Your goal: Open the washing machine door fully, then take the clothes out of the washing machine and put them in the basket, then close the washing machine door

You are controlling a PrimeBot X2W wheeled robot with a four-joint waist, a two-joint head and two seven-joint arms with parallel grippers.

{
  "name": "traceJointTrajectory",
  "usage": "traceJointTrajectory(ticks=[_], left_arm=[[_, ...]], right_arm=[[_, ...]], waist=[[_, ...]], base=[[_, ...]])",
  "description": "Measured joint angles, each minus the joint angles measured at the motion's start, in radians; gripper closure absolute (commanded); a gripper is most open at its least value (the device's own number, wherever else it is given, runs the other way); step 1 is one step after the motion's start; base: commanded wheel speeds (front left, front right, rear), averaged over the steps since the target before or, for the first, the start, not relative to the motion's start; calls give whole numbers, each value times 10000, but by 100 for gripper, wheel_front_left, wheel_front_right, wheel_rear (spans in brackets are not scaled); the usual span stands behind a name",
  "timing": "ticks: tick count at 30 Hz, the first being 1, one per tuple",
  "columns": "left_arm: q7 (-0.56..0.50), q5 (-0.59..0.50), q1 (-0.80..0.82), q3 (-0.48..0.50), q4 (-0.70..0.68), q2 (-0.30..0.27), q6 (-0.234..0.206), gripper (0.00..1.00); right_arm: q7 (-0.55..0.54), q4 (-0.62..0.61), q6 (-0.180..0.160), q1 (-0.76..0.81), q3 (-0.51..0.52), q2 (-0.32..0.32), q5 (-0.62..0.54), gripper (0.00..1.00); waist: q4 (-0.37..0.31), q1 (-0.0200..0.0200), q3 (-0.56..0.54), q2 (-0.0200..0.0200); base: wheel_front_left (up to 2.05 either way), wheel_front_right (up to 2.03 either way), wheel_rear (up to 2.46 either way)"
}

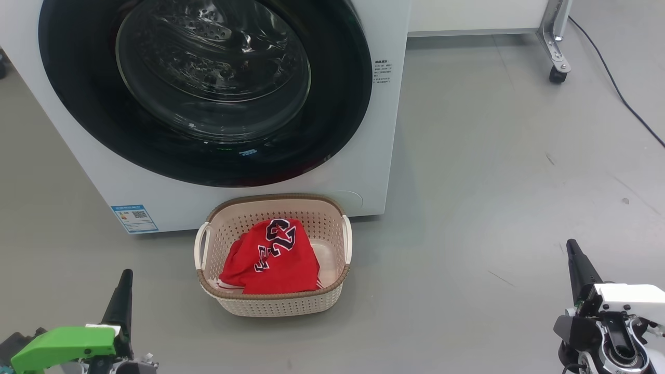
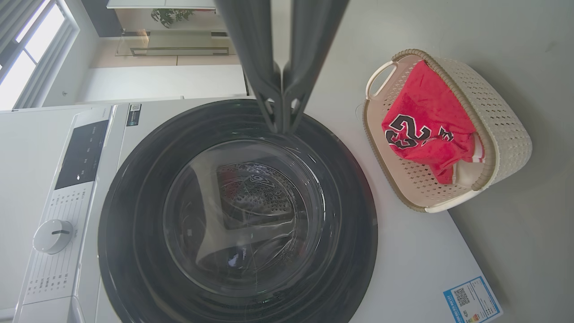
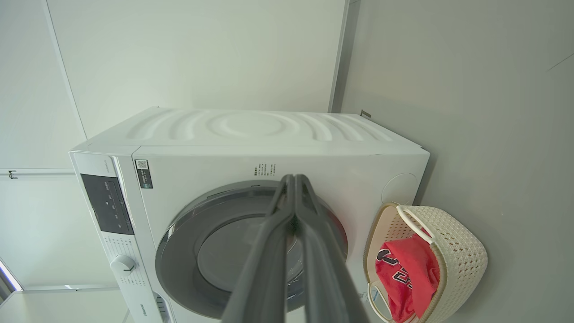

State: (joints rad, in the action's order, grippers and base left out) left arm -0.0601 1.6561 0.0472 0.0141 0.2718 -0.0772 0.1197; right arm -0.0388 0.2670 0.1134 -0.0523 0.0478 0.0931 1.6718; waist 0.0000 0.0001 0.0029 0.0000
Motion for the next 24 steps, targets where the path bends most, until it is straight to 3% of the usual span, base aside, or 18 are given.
traceJointTrajectory(ticks=[24], left_arm=[[-4, 0, 72, 27, 50, 2, 2, 100]], right_arm=[[-2, 56, 27, -11, 25, -2, 0, 100]], waist=[[0, 0, -2, 1]], base=[[0, 0, 0]])
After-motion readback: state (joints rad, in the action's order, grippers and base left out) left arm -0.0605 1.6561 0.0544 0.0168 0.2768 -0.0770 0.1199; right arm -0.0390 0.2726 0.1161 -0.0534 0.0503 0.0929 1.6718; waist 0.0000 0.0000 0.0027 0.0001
